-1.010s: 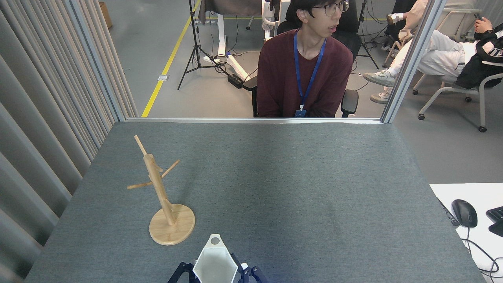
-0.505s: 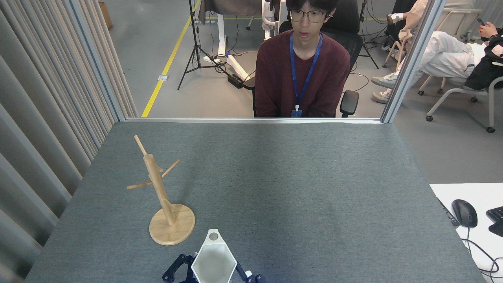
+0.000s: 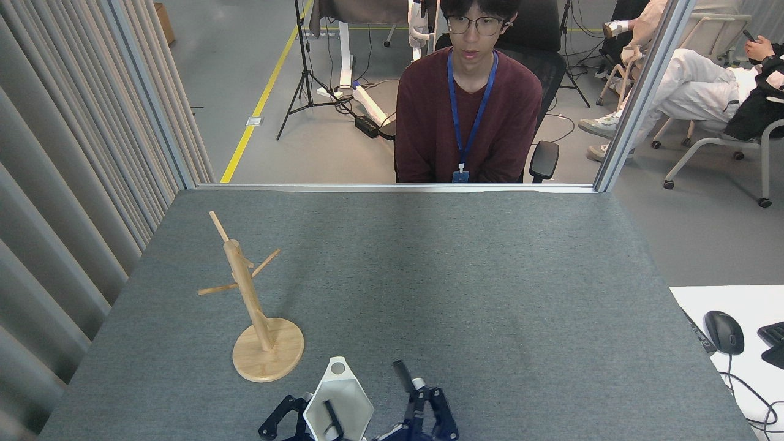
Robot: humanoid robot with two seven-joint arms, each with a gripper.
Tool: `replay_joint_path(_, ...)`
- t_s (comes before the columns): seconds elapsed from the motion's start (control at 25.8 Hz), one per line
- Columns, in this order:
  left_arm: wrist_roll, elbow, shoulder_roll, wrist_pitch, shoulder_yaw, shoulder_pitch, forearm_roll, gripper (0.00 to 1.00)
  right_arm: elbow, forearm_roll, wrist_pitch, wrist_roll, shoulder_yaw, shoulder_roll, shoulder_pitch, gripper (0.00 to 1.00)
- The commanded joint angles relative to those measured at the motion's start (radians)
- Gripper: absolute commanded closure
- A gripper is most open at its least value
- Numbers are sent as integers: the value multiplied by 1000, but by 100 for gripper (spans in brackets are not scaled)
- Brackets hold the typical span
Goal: Hang cup on storage rack
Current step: 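Grasp the white cup with the left gripper and release the right gripper, then lift the white cup with the left gripper toward the wooden stand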
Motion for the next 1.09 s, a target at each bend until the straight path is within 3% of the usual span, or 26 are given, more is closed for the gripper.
replay_joint_path(0.0,-1,7,-3,3,0,-8,0,55,3,-174,81,59,-183,5,-26,1)
replay_joint_path(0.08,-1,13,-8,17,2,-9,0,55,13,-234,93,102,-310,-7,-12,1)
replay_joint_path(0.19,-3,18,-7,31,9,-9,0,55,20,-243,67,112,-468,-44,62,1)
replay_joint_path(0.27,-4,16,-7,31,32,-9,0,55,20,-243,29,106,-505,-88,126,1)
replay_joint_path(0.43,-6,15,-5,31,117,-8,3,55,22,-246,12,97,-575,-117,206,1)
replay_joint_path(0.78,-4,18,-11,57,301,-9,16,55,25,-247,10,102,-580,-130,232,1)
replay_joint_path(1.05,-24,131,-17,146,405,-152,-23,55,25,-247,12,106,-577,-127,231,1)
